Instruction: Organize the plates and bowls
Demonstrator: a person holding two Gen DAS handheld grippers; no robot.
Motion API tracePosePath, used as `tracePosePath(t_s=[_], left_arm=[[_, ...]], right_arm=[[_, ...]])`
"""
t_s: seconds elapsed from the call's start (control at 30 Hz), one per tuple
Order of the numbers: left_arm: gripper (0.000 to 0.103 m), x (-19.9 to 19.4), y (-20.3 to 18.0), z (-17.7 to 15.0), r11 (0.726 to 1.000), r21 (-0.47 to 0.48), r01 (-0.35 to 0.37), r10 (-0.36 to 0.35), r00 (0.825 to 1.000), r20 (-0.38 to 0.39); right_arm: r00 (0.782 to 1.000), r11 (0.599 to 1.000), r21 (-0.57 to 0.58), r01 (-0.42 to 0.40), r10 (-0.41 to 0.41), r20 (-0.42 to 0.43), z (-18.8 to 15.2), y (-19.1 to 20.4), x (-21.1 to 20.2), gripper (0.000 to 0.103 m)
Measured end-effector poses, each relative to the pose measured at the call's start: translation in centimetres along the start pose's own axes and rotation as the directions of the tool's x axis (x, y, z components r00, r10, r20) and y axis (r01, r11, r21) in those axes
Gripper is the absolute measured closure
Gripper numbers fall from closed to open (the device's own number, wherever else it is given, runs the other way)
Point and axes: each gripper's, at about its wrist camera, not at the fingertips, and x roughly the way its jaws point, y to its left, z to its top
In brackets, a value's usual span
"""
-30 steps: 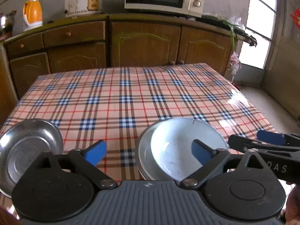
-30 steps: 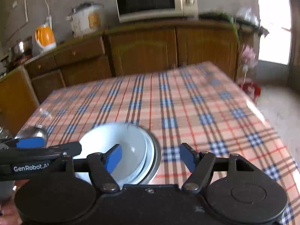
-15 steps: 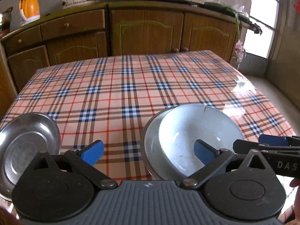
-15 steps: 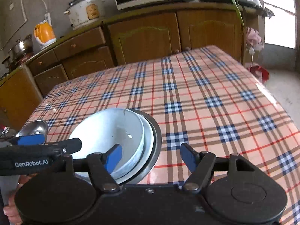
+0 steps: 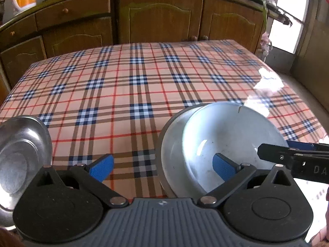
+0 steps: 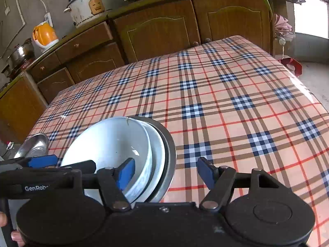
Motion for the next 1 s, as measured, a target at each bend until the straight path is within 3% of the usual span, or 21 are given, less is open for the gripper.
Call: tracePosePath(t_s=[0.07,0.23,0.47,0.53,0.63,1.0], left_arm=[[0.000,0.5,-0.1,0.1,1.000,0.015,-0.002,0.002,1.000,-0.004],[0.000,1.4,-0.2,0.1,0.998,0.056,0.025,-0.024,1.000,-0.016],[0.004,2.5,0.2,0.3,0.993,0.054,0.100,-0.100,0.995,-0.004],[0.009,2.7,0.5,0.3,0.989,0.035,0.145,-0.144,0.989,-0.007],[0.033,2.5,0.1,0.4,0.976,0.048,0.212,-0.212,0.977,-0.002],[0.033,2.1,-0.2,0.3,0.980,0.014,0.198,-0.198,0.980,-0.005]], right_arm=[[1.000,1.000,0.016,-0.012,0.012,-0.020,0.1,-0.3,0.6,0.022],[0.998,0.999,0.021,-0.036,0.037,-0.051,0.2,-0.4,1.9,0.034],[0.992,0.993,0.067,-0.101,0.106,-0.069,0.5,-1.0,3.2,0.035],[0.985,0.983,0.120,-0.142,0.153,-0.086,0.6,-1.5,3.7,0.037],[0.976,0.972,0.142,-0.188,0.201,-0.085,0.5,-1.5,3.9,0.048],[0.980,0.976,0.122,-0.179,0.188,-0.067,0.1,-1.2,3.4,0.050]])
